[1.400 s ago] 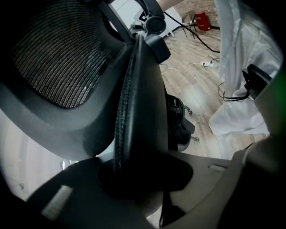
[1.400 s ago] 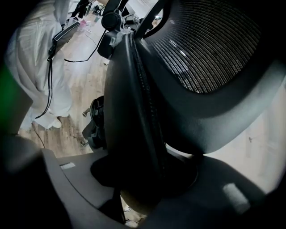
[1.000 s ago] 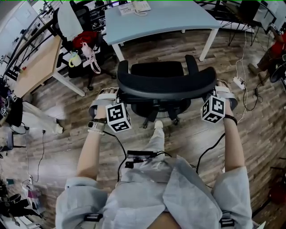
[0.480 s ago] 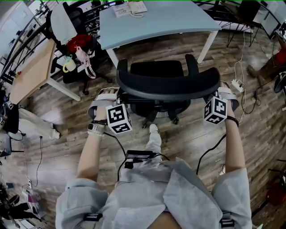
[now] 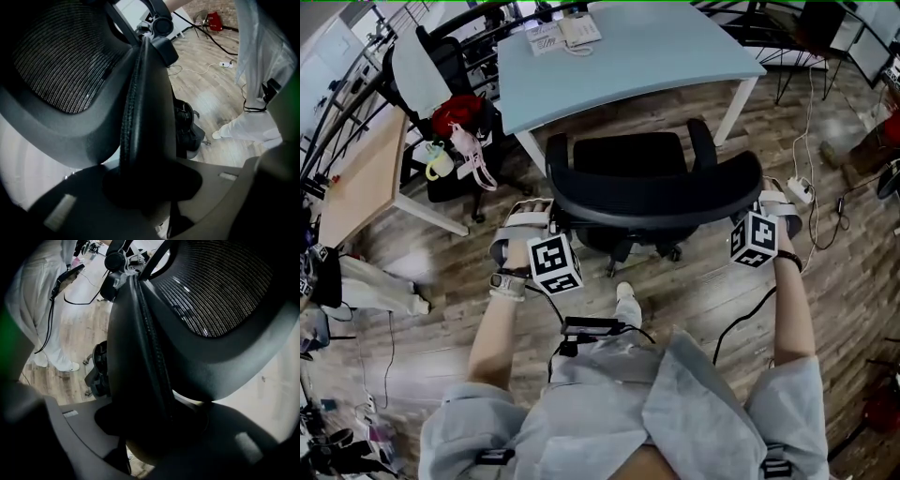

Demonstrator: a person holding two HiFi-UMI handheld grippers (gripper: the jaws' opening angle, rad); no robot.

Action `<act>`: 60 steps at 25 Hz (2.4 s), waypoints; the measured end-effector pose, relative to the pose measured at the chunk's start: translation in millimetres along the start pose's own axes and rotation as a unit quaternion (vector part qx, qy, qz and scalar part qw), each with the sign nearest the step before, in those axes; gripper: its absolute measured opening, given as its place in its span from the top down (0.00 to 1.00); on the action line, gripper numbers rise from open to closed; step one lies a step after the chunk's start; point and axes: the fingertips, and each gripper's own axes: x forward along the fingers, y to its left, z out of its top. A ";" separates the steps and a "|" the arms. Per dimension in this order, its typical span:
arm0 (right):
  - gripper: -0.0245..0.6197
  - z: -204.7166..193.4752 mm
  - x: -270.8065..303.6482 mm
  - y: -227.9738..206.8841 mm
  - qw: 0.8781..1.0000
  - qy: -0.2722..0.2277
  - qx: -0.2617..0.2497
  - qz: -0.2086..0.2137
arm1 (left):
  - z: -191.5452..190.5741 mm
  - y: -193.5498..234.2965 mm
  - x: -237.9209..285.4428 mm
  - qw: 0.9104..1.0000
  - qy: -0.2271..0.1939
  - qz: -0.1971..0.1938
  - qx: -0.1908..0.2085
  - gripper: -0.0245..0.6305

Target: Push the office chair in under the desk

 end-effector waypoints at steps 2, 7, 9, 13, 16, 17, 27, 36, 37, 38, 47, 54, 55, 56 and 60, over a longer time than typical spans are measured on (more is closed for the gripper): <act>0.64 -1.7 13.4 -10.6 1.000 0.000 0.000 0.001 | 0.3 11.8 11.5 1.000 -0.001 0.002 0.000 0.80; 0.64 -4.2 48.7 -36.7 1.000 -0.002 -0.003 0.004 | -3.4 40.1 43.0 1.000 0.001 0.005 0.005 0.80; 0.64 -2.9 63.6 -47.1 1.000 -0.001 -0.002 0.004 | -7.6 53.1 56.7 1.000 0.002 0.008 0.007 0.80; 0.64 -0.7 89.9 -64.5 1.000 0.000 0.000 0.002 | -13.9 74.8 81.3 1.000 -0.001 0.010 0.008 0.80; 0.64 -0.9 106.9 -76.9 1.000 -0.001 0.001 0.003 | -15.7 88.8 96.2 1.000 -0.002 0.009 0.010 0.80; 0.63 -1.0 112.6 -82.2 1.000 -0.001 0.001 0.003 | -16.2 94.2 101.0 1.000 -0.003 0.009 0.011 0.80; 0.63 1.2 169.3 -127.5 1.000 -0.005 -0.002 0.007 | -25.1 144.1 150.2 1.000 -0.002 0.016 0.007 0.80; 0.63 4.7 224.1 -163.9 1.000 -0.022 -0.015 0.008 | -34.8 176.0 190.1 1.000 0.016 0.019 -0.012 0.80; 0.63 4.5 229.5 -167.8 1.000 -0.025 -0.017 0.009 | -34.9 178.8 193.8 1.000 0.019 0.018 -0.014 0.80; 0.63 4.5 234.6 -171.8 0.999 -0.028 -0.018 0.010 | -35.0 181.9 197.1 0.999 0.022 0.018 -0.016 0.80; 0.63 5.7 277.7 -206.4 0.998 -0.053 -0.038 0.015 | -36.6 208.0 223.0 0.998 0.043 0.018 -0.035 0.80; 0.63 5.5 311.6 -229.9 0.996 -0.072 -0.050 0.020 | -33.7 224.9 244.0 0.997 0.054 0.013 -0.053 0.80; 0.63 6.8 316.1 -233.7 0.996 -0.074 -0.052 0.020 | -34.8 228.2 246.5 0.997 0.057 0.014 -0.056 0.80; 0.63 7.9 320.7 -237.9 0.995 -0.077 -0.053 0.020 | -35.8 231.7 249.3 0.996 0.059 0.014 -0.058 0.80; 0.62 8.9 338.2 -250.8 0.994 -0.085 -0.058 0.022 | -37.6 243.5 261.6 0.996 0.066 0.018 -0.064 0.80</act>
